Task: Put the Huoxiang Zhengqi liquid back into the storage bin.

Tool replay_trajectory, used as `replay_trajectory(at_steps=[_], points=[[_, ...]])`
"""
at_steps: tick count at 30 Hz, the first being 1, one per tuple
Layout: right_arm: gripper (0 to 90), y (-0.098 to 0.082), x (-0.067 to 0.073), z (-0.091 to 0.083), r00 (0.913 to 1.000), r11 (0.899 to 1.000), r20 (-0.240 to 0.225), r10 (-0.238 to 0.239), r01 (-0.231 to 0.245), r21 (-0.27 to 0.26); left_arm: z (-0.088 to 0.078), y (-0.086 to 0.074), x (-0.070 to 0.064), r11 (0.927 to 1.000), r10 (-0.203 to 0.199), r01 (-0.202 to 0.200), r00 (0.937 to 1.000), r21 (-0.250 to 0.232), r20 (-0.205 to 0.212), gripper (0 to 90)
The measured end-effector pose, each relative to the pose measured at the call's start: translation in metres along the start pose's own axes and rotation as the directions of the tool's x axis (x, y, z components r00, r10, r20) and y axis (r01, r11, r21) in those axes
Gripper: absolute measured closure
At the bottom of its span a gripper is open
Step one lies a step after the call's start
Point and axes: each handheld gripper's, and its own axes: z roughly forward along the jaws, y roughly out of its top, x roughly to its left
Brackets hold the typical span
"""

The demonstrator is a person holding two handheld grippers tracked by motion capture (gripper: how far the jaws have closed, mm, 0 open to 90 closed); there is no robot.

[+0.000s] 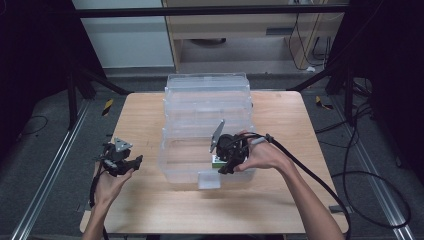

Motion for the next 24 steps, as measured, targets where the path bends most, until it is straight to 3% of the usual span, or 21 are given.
replay_trajectory(at_steps=[13, 24], points=[[57.1, 0.0, 0.0, 0.016, 0.9995, 1.0, -0.029, -0.008, 0.009, 0.028, -0.001, 0.0, -0.001, 0.9995, 0.017, -0.017, 0.9997, -0.028, 0.015, 50.4], [57.9, -0.004, -0.003, 0.031, 0.9988, 0.998, -0.049, 0.005, -0.002, 0.056, -0.002, 0.0, 0.0, 0.999, 0.026, -0.026, 0.9997, -0.037, 0.0, 51.8]])
